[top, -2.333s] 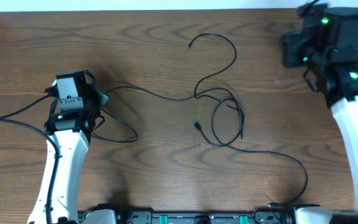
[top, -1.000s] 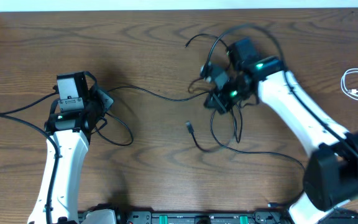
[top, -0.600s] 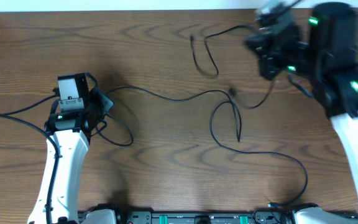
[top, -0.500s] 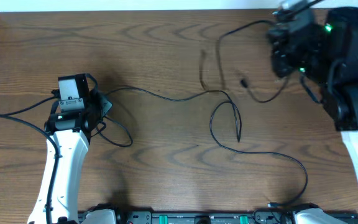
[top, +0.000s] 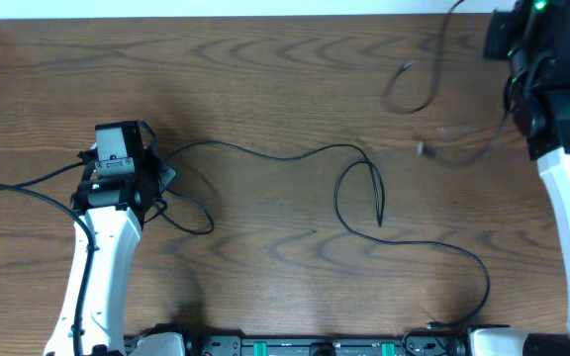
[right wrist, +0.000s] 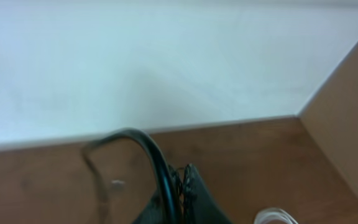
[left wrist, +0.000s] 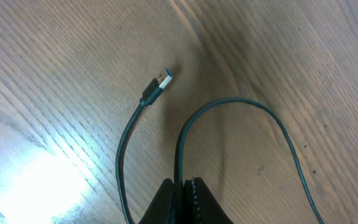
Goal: Untangle cables
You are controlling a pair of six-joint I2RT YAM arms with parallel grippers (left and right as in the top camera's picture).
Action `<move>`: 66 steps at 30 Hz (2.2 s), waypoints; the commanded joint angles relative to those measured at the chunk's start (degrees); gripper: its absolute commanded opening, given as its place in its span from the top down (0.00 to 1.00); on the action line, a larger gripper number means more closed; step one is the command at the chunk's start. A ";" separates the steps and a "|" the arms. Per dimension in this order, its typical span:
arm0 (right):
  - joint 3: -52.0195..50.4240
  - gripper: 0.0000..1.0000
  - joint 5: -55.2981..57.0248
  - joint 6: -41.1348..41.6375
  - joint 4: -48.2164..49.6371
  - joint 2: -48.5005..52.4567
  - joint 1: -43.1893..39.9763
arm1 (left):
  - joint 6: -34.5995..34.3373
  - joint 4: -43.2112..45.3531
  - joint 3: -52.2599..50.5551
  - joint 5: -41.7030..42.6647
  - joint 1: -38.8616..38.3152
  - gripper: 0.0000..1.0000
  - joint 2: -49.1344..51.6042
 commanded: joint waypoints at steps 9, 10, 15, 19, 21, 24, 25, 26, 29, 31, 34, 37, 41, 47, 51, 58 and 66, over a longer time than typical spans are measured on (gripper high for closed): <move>0.68 0.99 -7.28 4.39 5.49 -0.83 -5.66 | -0.46 -1.11 -0.79 -1.36 0.02 0.92 0.24; 0.68 0.99 -7.28 3.82 5.01 -0.94 -5.66 | -0.46 -1.18 -0.79 -1.36 0.02 0.92 0.24; 0.68 0.99 -7.80 3.58 1.81 -1.64 -5.66 | -0.46 -1.27 -0.83 -1.36 0.02 0.92 0.24; 0.76 0.99 -16.61 3.87 1.88 -1.70 -5.68 | -0.46 -1.27 -0.83 -1.36 0.02 0.92 0.24; 1.05 0.99 -21.62 3.87 1.99 -1.68 -5.68 | -0.46 -1.27 -0.83 -1.36 0.02 0.92 0.24; 1.05 0.99 -22.25 4.55 1.97 -1.31 -5.68 | -0.48 -1.27 -0.83 -1.36 0.02 0.92 0.24; 1.05 0.99 -21.24 4.92 1.77 -0.74 -5.77 | -0.48 -1.27 -0.83 -1.36 0.02 0.91 0.24; 1.05 0.99 -20.11 5.73 1.60 0.00 -5.79 | -0.46 -1.27 -0.83 -1.36 0.02 0.91 0.24; 1.03 0.99 -16.90 6.25 1.77 4.11 -5.97 | -0.46 -1.27 -0.83 -1.36 0.02 0.91 0.24; 1.03 0.99 -14.97 6.19 3.39 7.69 -6.29 | -0.46 -1.29 -0.83 -1.36 0.02 0.91 0.24; 1.03 0.99 -14.80 6.03 7.19 14.62 -7.56 | -0.46 -1.55 -0.83 -1.36 0.02 0.91 0.24; 1.03 0.99 -14.82 7.67 8.79 19.34 -8.72 | -0.46 -2.03 -0.83 -1.38 0.02 0.91 0.24; 1.03 0.99 -14.80 7.72 12.70 26.71 -9.68 | -0.48 -2.19 -0.83 -1.36 0.02 0.91 0.24; 1.03 0.99 -14.80 7.72 18.99 35.15 -9.75 | -0.46 -2.19 -0.83 -1.36 0.02 0.91 0.24; 1.03 0.70 -14.12 7.72 21.57 38.25 -9.92 | -0.46 -2.38 -0.83 -1.38 0.02 0.91 0.24; 1.05 0.01 -9.51 7.74 17.11 34.14 -10.01 | -0.48 -2.56 -0.83 -1.31 0.02 0.91 0.24; 1.05 0.01 -7.26 15.21 4.09 15.50 -10.01 | 8.92 1.77 -0.83 13.20 -0.57 0.92 0.24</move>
